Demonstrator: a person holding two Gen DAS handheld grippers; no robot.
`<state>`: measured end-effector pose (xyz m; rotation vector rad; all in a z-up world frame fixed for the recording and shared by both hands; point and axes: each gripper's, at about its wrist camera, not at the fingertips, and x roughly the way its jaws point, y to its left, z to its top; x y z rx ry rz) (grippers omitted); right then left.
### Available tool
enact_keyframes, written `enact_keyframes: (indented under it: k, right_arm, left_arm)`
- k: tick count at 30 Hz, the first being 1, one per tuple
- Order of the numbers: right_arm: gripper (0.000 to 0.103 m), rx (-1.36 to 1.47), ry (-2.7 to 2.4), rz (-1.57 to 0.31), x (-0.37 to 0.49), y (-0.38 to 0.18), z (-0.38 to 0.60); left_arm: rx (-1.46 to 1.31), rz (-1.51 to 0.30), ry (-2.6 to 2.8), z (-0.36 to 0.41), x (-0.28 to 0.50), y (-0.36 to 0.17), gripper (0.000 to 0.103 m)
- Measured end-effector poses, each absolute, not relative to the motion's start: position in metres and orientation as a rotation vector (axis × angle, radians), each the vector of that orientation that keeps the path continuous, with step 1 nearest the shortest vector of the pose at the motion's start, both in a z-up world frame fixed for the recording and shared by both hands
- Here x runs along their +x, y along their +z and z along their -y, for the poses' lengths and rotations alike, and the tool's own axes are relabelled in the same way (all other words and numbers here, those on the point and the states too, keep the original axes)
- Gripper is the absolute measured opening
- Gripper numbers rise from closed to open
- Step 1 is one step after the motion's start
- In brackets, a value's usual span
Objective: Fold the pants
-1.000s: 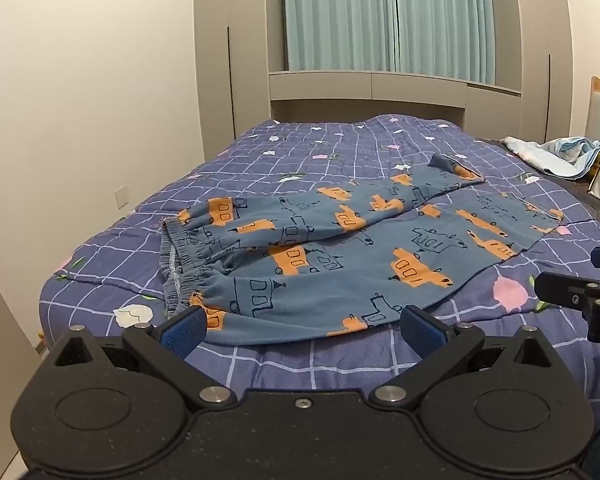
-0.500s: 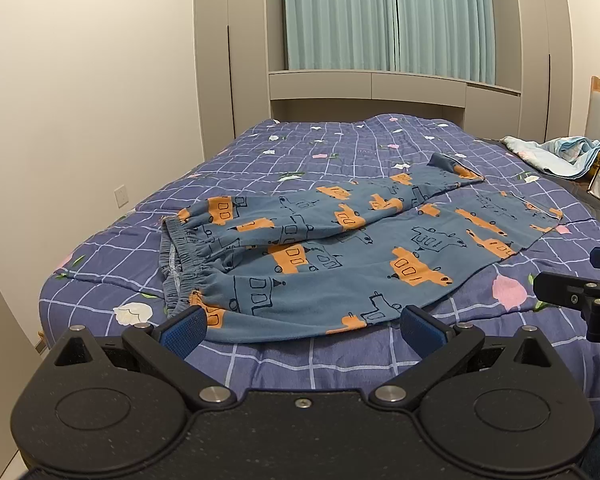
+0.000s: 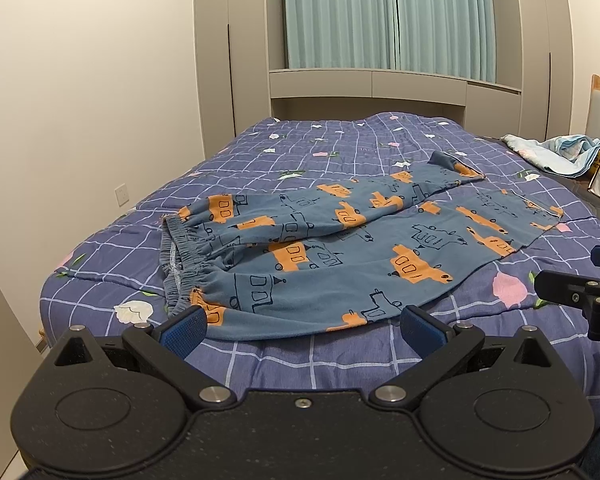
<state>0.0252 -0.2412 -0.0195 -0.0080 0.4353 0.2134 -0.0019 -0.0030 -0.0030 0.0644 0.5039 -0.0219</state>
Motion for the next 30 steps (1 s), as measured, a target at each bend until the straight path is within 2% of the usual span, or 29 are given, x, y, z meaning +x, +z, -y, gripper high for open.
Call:
enact_keyframes:
  k: [30]
  right_arm:
    - [0.103, -0.011, 0.214, -0.438, 0.0242, -0.0199, 0.2411]
  left_arm:
    - [0.065, -0.51, -0.022, 0.0031, -0.0031, -0.0051, 0.103]
